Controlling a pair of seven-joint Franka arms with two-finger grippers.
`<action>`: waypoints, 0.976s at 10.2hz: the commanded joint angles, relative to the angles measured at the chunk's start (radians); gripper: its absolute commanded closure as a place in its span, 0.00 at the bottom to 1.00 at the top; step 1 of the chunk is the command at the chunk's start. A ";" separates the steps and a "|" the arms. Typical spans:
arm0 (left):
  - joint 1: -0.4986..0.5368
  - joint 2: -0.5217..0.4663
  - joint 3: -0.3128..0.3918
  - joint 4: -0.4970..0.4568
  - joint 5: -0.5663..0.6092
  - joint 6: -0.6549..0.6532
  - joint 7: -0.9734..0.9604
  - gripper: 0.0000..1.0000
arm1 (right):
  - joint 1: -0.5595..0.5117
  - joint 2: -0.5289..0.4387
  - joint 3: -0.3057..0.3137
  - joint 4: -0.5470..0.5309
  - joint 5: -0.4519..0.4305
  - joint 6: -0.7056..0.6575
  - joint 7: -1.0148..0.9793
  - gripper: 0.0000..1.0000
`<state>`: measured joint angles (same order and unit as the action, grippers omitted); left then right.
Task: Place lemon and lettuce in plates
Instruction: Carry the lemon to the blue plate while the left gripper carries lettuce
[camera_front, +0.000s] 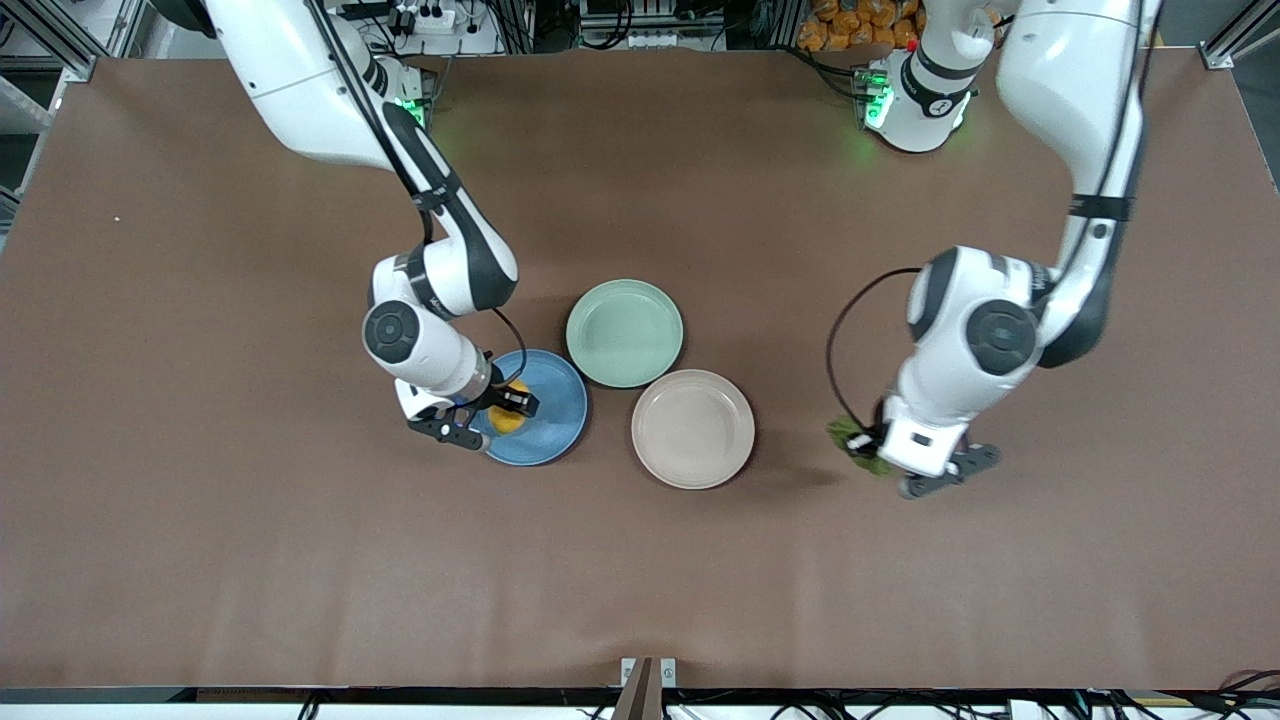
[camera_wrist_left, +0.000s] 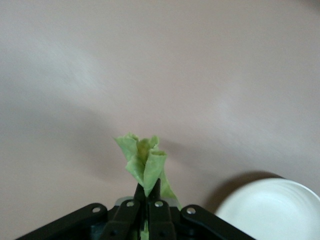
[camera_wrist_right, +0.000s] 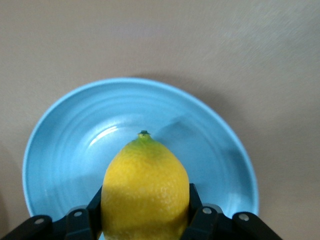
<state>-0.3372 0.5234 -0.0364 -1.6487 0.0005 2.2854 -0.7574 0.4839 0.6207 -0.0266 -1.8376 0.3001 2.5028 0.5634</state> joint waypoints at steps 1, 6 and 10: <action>-0.080 0.004 0.007 0.019 0.013 -0.007 -0.138 1.00 | 0.024 0.027 -0.007 0.024 0.022 0.010 0.032 0.75; -0.227 0.130 -0.007 0.170 -0.040 -0.003 -0.331 1.00 | 0.005 -0.058 -0.009 0.024 0.011 -0.071 0.015 0.00; -0.270 0.139 -0.003 0.190 -0.013 0.000 -0.352 0.00 | -0.076 -0.165 -0.024 0.095 0.007 -0.365 -0.049 0.00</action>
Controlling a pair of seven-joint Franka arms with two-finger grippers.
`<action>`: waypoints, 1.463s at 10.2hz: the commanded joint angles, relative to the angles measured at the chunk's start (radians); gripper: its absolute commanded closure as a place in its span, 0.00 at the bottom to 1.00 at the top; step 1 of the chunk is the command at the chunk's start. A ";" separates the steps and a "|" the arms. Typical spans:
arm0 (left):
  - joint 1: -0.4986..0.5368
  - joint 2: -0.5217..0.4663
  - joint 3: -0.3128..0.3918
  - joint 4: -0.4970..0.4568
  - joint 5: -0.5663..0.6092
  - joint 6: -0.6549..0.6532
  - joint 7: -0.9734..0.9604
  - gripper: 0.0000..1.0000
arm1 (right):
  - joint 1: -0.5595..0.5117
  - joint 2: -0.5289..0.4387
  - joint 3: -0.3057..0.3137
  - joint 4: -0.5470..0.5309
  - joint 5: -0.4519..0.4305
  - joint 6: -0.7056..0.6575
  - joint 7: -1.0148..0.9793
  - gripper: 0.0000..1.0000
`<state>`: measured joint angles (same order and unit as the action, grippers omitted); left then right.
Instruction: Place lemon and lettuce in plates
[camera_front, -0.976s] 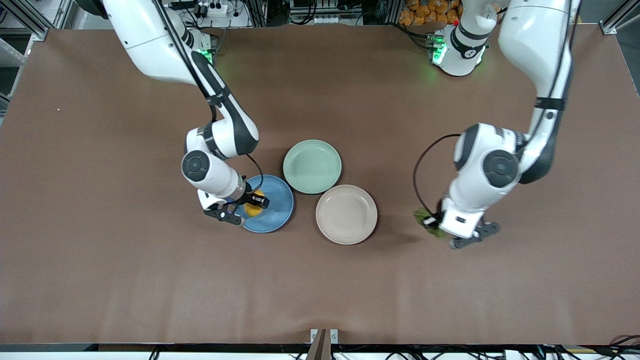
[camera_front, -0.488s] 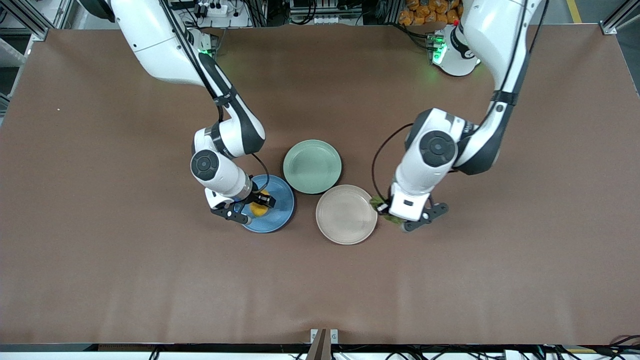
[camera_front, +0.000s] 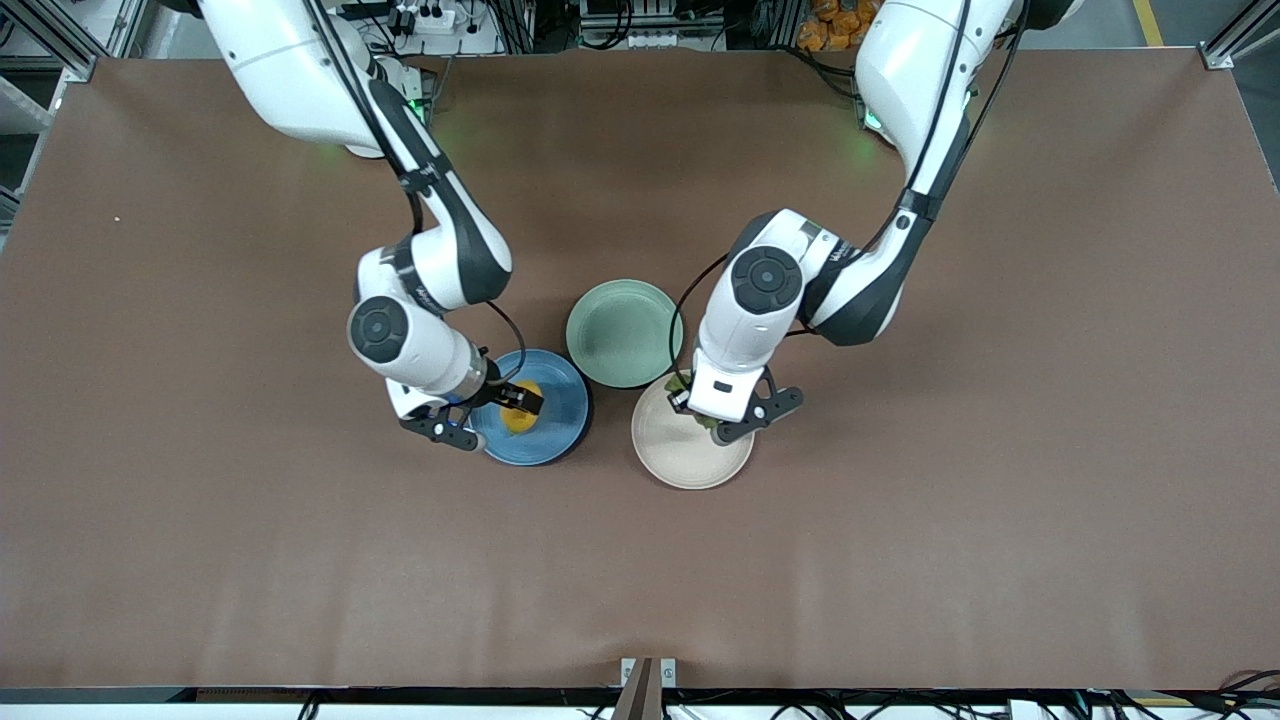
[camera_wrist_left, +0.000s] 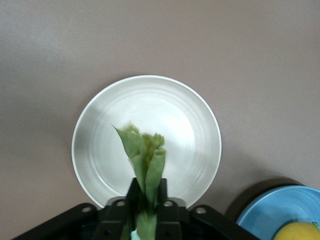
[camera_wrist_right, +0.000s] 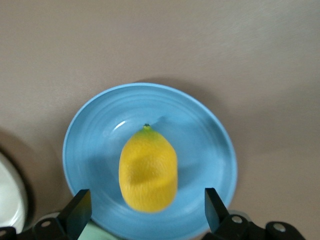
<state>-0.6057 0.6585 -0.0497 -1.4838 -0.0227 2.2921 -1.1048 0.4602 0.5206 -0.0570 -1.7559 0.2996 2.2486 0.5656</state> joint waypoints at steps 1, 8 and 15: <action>0.003 0.001 0.011 0.023 0.020 -0.008 -0.006 0.00 | -0.090 -0.094 0.005 0.013 0.000 -0.160 -0.117 0.00; 0.188 -0.066 0.019 0.019 0.044 -0.167 0.199 0.00 | -0.294 -0.214 -0.029 -0.026 -0.244 -0.297 -0.401 0.00; 0.447 -0.108 0.018 -0.004 0.052 -0.382 0.587 0.00 | -0.419 -0.364 -0.029 -0.037 -0.324 -0.377 -0.497 0.00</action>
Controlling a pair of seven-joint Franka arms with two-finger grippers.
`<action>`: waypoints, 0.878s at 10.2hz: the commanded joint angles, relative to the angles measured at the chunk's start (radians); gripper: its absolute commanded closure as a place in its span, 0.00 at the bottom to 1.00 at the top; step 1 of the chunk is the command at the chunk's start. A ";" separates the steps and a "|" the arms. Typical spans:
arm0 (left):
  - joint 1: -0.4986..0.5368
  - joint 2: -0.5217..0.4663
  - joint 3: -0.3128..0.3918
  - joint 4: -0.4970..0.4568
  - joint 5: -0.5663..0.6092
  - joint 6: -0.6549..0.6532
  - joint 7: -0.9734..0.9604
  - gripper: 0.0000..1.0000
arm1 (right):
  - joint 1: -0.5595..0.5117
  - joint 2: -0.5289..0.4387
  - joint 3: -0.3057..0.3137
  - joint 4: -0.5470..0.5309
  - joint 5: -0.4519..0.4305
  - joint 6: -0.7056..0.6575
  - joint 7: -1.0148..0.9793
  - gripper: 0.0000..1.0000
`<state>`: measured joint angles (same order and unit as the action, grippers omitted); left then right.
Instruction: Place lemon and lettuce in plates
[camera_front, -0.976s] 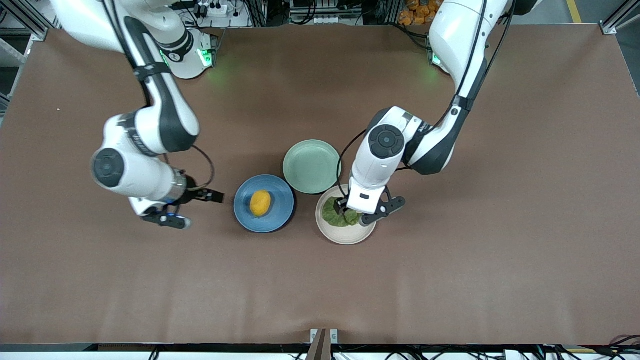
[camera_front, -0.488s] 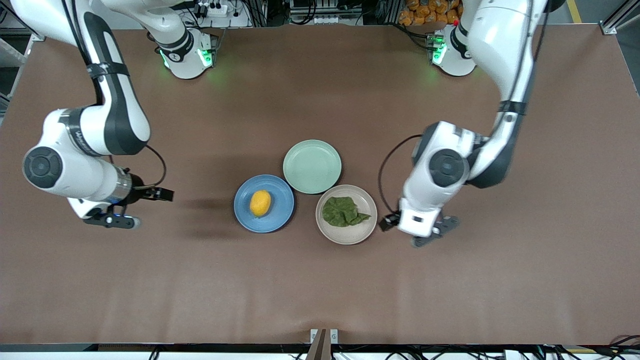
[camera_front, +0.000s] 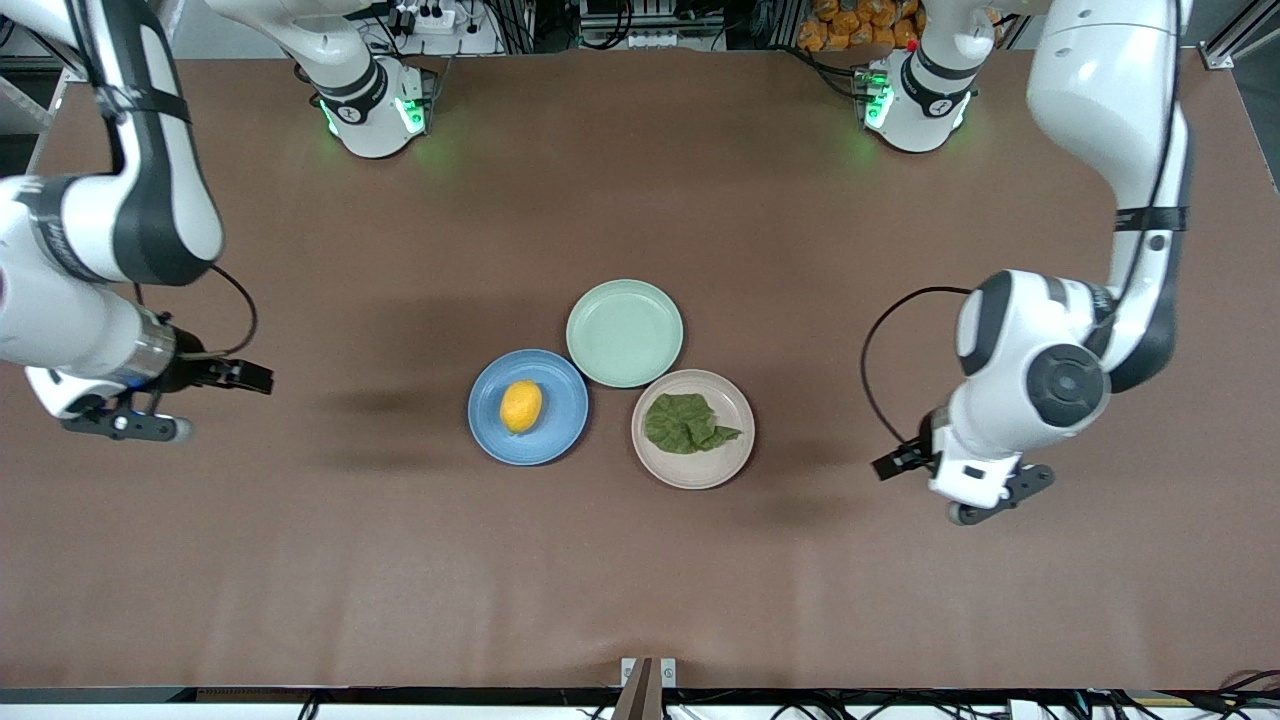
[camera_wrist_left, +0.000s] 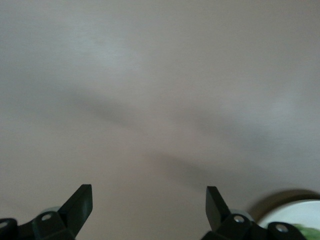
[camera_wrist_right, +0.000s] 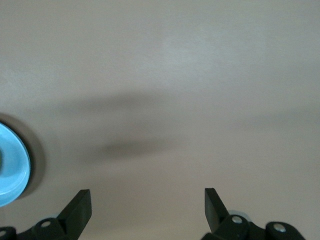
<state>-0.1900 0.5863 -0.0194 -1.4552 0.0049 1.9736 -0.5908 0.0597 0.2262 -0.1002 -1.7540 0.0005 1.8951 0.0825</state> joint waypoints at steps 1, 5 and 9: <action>0.049 -0.070 -0.013 -0.092 0.023 -0.096 0.147 0.00 | -0.035 -0.100 0.016 -0.038 -0.025 -0.057 -0.015 0.00; 0.080 -0.241 -0.016 -0.431 0.018 -0.088 0.230 0.00 | -0.058 -0.215 0.011 -0.027 -0.027 -0.178 -0.061 0.00; 0.095 -0.451 -0.020 -0.645 0.007 -0.070 0.244 0.00 | -0.064 -0.290 0.007 0.013 -0.014 -0.252 -0.063 0.00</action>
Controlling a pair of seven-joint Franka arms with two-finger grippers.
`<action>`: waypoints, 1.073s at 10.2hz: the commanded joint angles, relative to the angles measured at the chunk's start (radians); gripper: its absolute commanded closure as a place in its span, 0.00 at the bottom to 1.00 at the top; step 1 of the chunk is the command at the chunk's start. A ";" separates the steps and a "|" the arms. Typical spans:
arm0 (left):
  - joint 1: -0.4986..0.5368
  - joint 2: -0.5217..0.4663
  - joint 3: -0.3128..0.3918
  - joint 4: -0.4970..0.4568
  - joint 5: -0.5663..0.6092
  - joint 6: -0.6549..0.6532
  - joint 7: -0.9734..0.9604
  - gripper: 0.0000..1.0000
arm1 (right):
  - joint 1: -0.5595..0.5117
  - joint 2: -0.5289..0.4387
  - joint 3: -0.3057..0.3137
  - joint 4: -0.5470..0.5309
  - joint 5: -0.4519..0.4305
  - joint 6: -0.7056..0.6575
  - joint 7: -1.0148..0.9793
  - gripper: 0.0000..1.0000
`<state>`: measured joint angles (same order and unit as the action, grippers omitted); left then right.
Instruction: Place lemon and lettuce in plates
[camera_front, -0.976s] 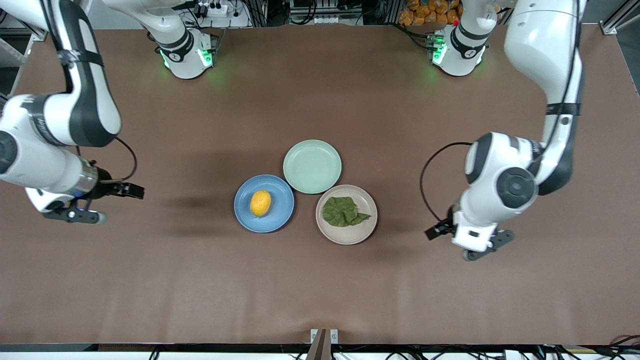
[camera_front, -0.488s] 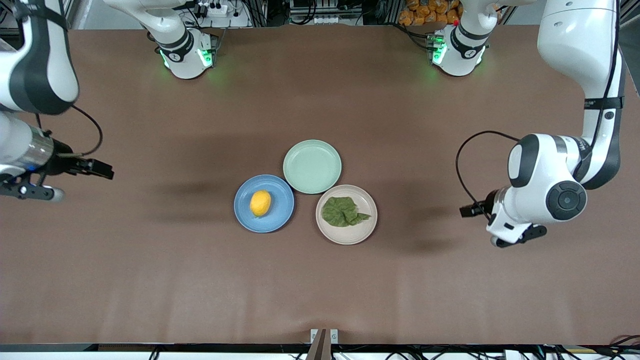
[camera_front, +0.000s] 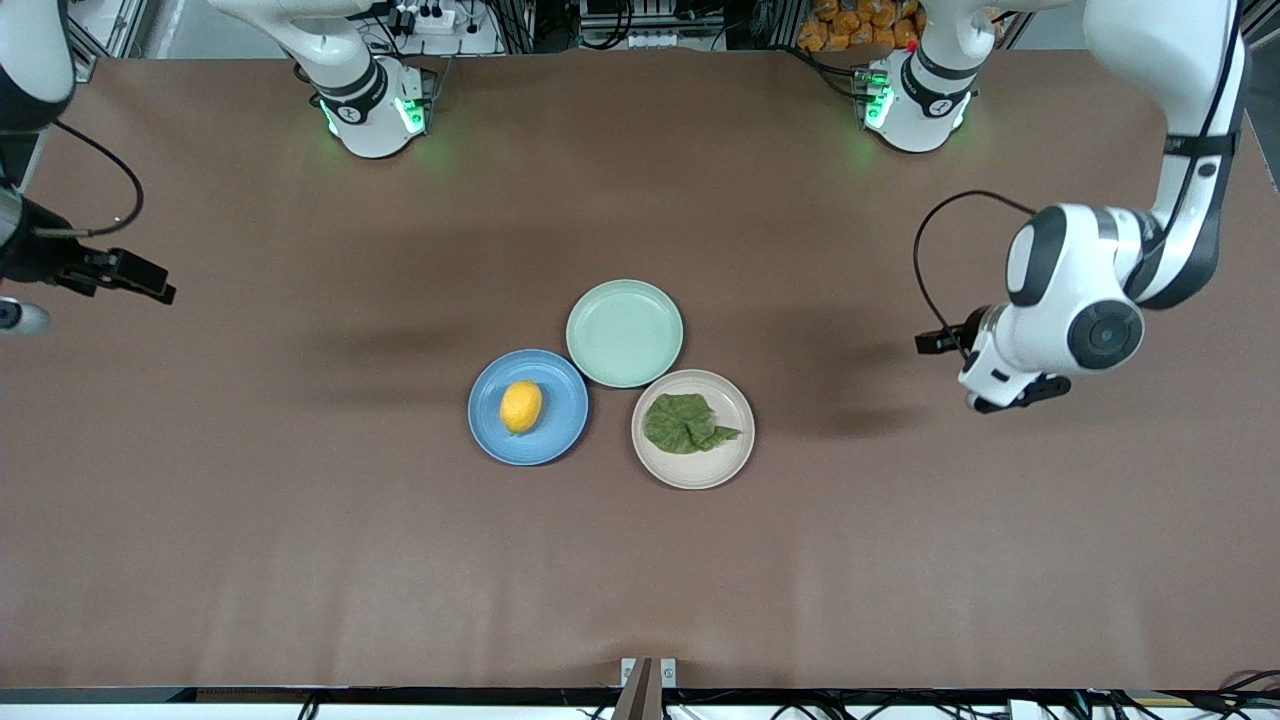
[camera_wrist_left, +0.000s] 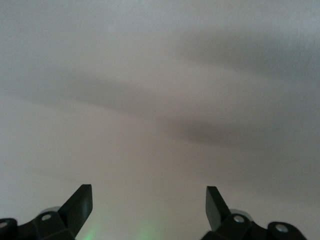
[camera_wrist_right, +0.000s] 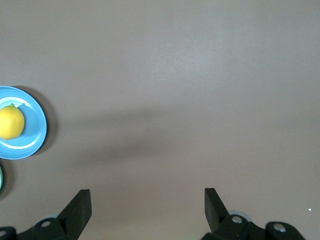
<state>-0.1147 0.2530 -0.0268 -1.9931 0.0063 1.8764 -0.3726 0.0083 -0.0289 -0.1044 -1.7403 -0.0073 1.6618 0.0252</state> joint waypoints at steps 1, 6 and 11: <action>0.023 -0.153 -0.013 -0.110 0.006 0.027 0.026 0.00 | -0.013 -0.043 0.011 0.019 -0.006 -0.045 -0.002 0.00; 0.038 -0.198 -0.019 0.138 0.020 0.033 0.104 0.00 | -0.007 -0.049 0.015 0.136 -0.005 -0.181 0.001 0.00; 0.047 -0.247 -0.024 0.394 0.020 -0.230 0.286 0.00 | -0.004 -0.083 0.026 0.139 -0.003 -0.185 -0.014 0.00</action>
<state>-0.0799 0.0056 -0.0358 -1.6869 0.0072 1.7467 -0.1305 0.0084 -0.0905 -0.0852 -1.6048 -0.0072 1.4914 0.0247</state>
